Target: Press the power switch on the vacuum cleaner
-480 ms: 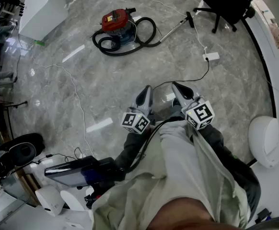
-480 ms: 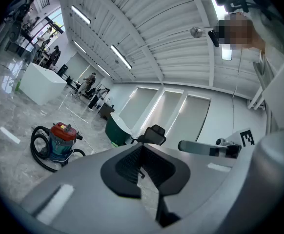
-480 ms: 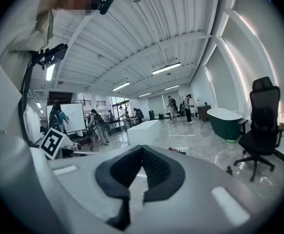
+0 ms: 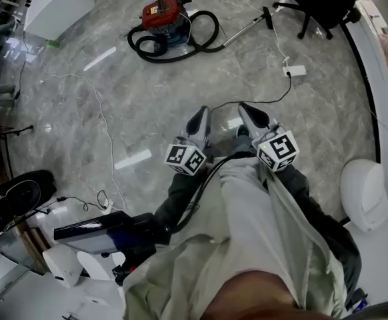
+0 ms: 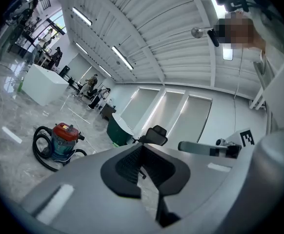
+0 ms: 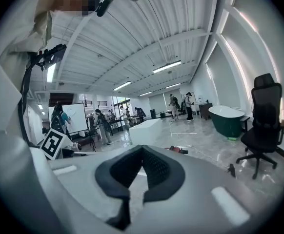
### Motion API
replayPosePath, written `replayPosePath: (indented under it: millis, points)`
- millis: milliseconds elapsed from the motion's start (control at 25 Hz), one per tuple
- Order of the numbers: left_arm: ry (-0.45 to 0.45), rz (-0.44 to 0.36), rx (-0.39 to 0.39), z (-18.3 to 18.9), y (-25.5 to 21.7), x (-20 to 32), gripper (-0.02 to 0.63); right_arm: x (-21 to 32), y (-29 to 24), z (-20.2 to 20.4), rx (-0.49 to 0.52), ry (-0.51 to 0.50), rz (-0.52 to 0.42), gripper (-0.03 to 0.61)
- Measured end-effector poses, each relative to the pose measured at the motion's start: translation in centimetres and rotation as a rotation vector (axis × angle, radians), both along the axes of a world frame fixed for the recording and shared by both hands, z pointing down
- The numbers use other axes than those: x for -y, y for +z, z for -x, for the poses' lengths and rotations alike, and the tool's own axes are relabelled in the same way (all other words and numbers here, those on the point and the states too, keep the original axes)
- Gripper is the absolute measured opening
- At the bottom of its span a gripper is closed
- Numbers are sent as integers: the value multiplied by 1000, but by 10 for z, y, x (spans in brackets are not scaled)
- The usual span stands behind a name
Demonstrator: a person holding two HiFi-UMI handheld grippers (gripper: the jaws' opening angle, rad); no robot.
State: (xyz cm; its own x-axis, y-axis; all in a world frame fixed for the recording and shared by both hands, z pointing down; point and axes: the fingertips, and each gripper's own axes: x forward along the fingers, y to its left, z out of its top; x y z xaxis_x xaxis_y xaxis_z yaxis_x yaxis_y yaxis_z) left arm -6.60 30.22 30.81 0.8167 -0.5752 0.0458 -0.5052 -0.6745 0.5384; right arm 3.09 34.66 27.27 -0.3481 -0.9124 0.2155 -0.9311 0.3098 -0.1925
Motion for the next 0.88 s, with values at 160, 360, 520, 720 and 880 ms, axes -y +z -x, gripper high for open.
replayPosePath:
  millis: [160, 360, 520, 720, 880]
  points:
    - [2, -7, -5, -4, -2, 0, 6, 0, 1, -6, 22, 13, 12, 2]
    - [7, -7, -3, 2, 3, 0, 6, -2, 10, -1, 45, 28, 23, 0]
    - [0, -3, 6, 2, 3, 0, 6, -1, 9, -3, 57, 34, 29, 0]
    - [-27, 8, 27, -8, 9, 0, 6, -2, 13, -16, 77, 21, 28, 0]
    - [-79, 6, 36, -26, 13, -2, 6, -1, 21, -41, 82, -15, 39, 0]
